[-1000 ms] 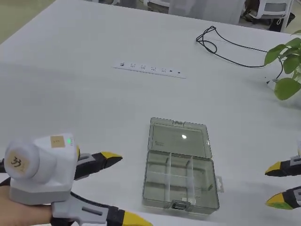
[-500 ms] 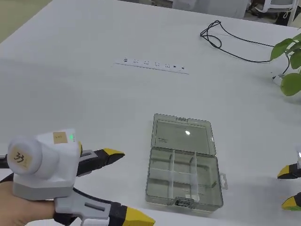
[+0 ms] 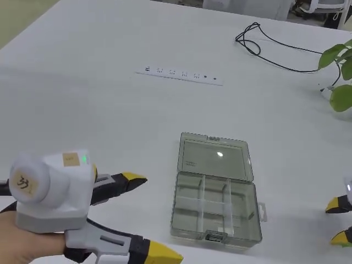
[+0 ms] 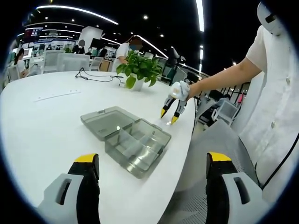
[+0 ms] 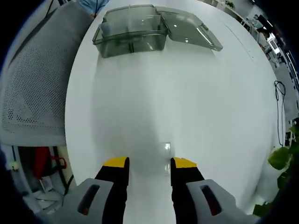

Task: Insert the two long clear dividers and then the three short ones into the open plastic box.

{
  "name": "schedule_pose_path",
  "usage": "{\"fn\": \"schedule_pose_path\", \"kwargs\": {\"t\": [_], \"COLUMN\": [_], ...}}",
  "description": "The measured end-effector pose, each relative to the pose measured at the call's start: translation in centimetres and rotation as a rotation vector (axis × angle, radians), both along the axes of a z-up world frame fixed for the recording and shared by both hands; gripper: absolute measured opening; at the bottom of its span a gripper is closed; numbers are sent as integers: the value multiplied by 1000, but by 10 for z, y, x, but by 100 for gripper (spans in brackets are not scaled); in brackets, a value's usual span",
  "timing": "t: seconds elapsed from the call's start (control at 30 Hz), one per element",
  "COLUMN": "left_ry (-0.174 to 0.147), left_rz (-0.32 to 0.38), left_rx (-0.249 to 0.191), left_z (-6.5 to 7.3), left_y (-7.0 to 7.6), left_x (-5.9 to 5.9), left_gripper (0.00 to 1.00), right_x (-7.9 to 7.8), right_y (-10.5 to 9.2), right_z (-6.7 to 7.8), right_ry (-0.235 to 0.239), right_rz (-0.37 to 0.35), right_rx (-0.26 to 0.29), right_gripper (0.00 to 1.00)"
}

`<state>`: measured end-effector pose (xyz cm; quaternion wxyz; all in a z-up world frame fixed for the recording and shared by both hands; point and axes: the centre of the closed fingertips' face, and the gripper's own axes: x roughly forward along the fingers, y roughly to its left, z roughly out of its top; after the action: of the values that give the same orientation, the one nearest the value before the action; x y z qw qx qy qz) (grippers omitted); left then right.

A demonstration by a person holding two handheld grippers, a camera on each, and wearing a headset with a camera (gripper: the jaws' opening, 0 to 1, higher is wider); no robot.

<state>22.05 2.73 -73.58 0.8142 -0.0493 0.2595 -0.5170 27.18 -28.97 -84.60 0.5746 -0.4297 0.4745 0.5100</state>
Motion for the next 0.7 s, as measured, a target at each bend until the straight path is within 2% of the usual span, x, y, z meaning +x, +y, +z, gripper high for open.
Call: {"fn": "schedule_pose_path", "kwargs": {"t": [0.1, 0.33, 0.43, 0.7], "left_ry": [2, -2, -4, -17], "left_rz": [-4, -9, -12, -18], "left_rx": [4, 3, 2, 4], "left_z": [-1, -1, 1, 6], "left_y": [0, -1, -1, 0], "left_x": [-1, -1, 0, 1], "left_gripper": [97, 97, 97, 96], "right_x": [2, 2, 3, 1], "right_y": [-2, -2, -1, 16], "right_z": [-1, -2, -1, 18], "right_ry": [-3, -8, -31, -78], "right_rz": [-8, -14, -6, -8], "right_rx": [1, -5, -14, 34], "right_gripper": [33, 33, 33, 33]}}
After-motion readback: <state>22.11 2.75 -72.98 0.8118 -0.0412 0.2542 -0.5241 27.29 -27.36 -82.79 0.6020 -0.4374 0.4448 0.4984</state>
